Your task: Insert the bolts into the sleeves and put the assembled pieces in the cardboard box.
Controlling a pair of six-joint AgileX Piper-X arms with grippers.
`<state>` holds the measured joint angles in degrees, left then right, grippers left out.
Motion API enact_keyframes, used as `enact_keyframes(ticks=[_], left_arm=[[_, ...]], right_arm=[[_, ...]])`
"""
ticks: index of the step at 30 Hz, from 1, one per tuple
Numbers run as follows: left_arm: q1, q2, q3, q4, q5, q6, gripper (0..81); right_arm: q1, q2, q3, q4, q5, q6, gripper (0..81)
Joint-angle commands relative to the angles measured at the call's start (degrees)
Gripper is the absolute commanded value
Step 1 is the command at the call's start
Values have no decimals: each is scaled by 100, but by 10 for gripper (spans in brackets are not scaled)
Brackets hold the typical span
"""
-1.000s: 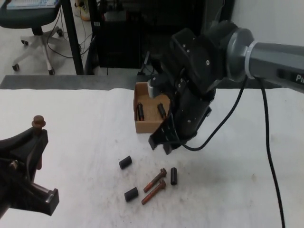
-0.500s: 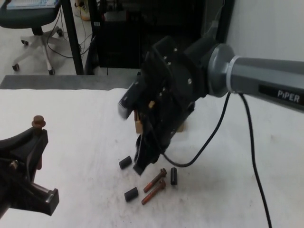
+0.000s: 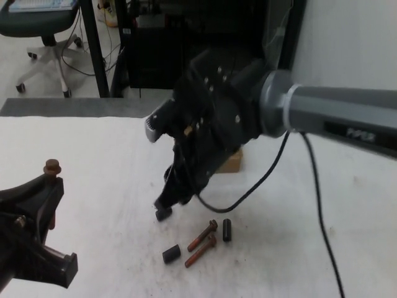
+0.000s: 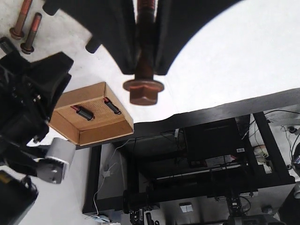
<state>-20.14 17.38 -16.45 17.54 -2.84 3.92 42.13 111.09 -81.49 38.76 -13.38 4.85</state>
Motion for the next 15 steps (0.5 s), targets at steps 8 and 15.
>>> enact_keyframes(ticks=[8, 15], left_arm=[[13, -50, -45, -16, -58, 43, 3], [13, -50, -45, -16, -58, 43, 3]], right_arm=[[13, 519, -361, 132, -199, 1277, 464], [-1, 541, -1088, 231, 145, 922, 464]])
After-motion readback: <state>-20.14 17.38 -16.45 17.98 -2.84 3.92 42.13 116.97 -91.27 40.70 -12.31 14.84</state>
